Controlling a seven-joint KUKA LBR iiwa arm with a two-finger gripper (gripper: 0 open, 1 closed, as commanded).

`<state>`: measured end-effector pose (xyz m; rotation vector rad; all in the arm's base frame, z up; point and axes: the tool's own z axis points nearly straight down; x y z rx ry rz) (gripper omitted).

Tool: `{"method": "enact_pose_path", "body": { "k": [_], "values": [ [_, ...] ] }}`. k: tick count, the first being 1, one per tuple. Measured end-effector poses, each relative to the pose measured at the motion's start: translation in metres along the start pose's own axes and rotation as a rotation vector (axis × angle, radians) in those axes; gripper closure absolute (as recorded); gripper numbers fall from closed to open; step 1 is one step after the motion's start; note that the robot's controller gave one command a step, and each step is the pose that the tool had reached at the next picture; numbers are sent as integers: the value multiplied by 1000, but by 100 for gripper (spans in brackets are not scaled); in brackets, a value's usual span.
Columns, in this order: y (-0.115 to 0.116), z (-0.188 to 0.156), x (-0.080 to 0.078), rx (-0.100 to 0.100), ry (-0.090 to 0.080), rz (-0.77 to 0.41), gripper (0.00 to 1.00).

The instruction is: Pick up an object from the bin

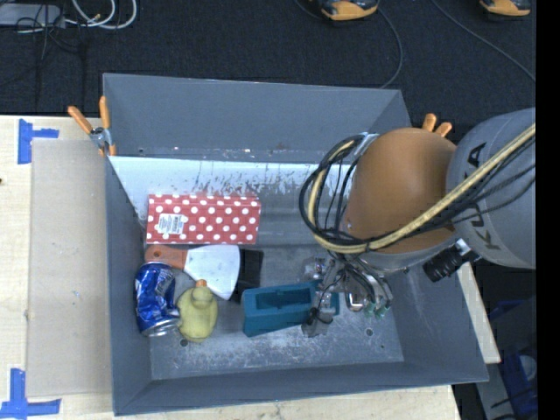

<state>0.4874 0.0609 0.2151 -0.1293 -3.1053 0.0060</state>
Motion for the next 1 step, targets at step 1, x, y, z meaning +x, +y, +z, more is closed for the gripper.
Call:
{"method": "enact_pose_path", "body": {
  "k": [1],
  "values": [
    [17, -65, -19, -1, -8, 18, 100]
  ]
}}
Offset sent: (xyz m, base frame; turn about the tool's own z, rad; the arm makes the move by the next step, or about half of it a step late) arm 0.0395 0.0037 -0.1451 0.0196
